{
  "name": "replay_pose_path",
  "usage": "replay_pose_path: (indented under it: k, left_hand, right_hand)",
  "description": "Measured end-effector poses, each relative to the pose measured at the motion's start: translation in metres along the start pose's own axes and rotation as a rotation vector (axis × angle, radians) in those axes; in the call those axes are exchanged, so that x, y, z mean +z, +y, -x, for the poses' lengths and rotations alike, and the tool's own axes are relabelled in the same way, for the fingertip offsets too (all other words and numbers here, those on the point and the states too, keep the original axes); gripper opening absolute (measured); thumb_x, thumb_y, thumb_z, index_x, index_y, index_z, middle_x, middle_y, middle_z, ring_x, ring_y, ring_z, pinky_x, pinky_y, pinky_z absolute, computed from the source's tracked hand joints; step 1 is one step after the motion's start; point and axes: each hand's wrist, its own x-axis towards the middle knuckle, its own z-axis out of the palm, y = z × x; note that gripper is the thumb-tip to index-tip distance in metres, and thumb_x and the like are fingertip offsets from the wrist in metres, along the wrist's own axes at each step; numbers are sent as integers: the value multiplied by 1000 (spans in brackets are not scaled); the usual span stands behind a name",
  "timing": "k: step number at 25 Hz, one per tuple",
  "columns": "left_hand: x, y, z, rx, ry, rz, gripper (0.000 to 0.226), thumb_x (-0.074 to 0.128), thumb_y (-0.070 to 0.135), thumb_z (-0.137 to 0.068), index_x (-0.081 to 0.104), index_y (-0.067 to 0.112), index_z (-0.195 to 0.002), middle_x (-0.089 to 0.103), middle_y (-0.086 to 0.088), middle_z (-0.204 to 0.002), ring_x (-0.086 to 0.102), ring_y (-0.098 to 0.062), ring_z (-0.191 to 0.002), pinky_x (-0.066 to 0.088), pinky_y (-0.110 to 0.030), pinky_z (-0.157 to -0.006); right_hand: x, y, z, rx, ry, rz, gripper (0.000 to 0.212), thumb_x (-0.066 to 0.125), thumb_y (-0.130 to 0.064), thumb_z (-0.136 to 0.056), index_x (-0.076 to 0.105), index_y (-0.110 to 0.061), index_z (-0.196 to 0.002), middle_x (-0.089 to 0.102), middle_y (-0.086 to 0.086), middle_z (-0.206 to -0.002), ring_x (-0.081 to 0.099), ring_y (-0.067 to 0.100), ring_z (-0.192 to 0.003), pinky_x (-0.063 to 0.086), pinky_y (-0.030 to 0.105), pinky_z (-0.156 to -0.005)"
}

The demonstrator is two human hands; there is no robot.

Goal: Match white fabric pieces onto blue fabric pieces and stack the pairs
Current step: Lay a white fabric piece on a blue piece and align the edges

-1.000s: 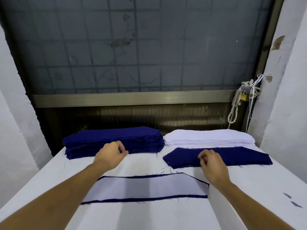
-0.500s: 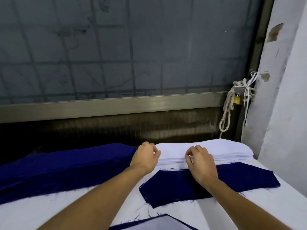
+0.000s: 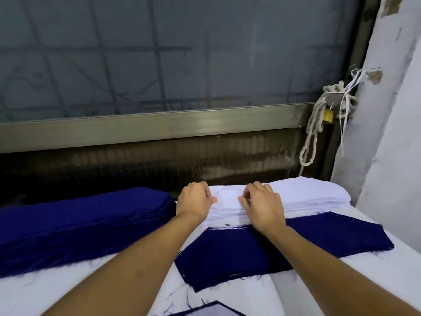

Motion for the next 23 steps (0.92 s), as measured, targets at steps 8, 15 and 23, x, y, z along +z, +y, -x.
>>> replay_pose_path:
  k: [8, 15, 23]
  left_hand:
    - [-11, -1, 8, 193, 50, -90, 23, 76, 39, -88, 56, 29, -81, 50, 7, -106, 46, -14, -104, 45, -35, -94]
    - [-16, 9, 11, 266, -183, 72, 19, 55, 32, -103, 43, 21, -92, 58, 2, -96, 56, -19, -88, 48, -35, -77]
    - [-19, 26, 19, 184, -114, 390, 55, 78, 8, -86, 52, 31, -129, 57, 8, -133, 48, -9, -127, 40, -21, -93]
  right_hand:
    - [0, 0, -4, 8, -51, 2, 17, 53, -43, -100, 57, -29, -109, 60, -8, -115, 50, 12, -109, 46, 32, -94]
    - [-2, -2, -7, 55, -98, -63, 52, 60, -39, -97, 32, -34, -140, 61, -2, -130, 50, 21, -125, 45, 43, -96]
    - [-9, 1, -12, 5, -205, -40, 57, 57, -36, -99, 27, -47, -147, 56, -4, -128, 46, 23, -124, 49, 45, -94]
